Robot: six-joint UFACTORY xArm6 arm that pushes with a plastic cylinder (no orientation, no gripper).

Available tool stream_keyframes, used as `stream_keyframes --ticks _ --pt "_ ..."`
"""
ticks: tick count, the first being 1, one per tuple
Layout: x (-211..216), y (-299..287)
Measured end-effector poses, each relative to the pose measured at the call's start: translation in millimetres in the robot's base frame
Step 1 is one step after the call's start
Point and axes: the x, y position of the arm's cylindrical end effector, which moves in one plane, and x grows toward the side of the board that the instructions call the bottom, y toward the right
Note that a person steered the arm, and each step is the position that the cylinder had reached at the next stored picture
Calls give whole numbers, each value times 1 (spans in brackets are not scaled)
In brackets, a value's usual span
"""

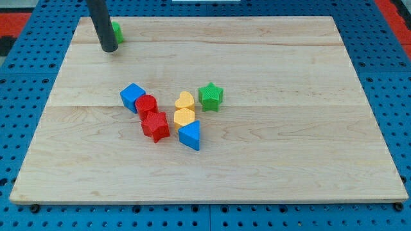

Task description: Move the yellow hexagon to the top right of the blue triangle

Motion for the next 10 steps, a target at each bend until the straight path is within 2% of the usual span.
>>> stream_keyframes --ticks 1,2,4,5,7,8,9,10 --pt "7 60" --pt "45 109" --pt "100 88" --pt "128 134" --pt "170 121" --pt "184 145" --pt "181 196" --pt "162 184"
